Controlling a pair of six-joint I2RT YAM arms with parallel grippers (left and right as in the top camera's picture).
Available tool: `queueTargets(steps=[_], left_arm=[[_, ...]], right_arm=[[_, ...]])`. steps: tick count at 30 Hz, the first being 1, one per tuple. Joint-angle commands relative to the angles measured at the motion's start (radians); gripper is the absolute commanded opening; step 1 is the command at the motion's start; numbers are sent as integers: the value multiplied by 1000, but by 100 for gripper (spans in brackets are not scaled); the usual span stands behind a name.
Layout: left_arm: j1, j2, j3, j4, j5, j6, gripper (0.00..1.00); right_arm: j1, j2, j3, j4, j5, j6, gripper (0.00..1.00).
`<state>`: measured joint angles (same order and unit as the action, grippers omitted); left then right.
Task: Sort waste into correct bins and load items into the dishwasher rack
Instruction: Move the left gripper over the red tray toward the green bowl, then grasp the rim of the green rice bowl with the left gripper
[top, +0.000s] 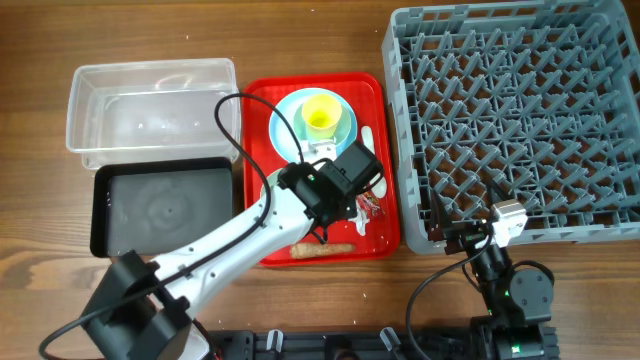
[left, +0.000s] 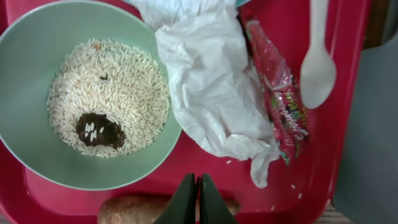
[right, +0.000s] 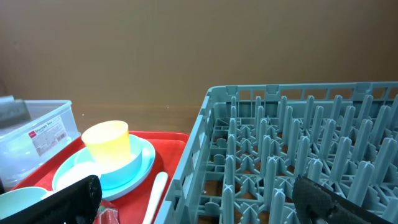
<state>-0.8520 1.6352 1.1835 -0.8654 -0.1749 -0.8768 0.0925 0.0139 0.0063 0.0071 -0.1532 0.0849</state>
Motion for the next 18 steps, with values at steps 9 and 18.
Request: queueTargets(steps=[9,18], left_arm=[[-27,144,-53,100,36,10,4],[-27,182,-53,83,-68,5,4]], right_arm=[[-1,-3,-1,4,-5,-4,100],[-1,-3,-1,4,-5,-4,100]])
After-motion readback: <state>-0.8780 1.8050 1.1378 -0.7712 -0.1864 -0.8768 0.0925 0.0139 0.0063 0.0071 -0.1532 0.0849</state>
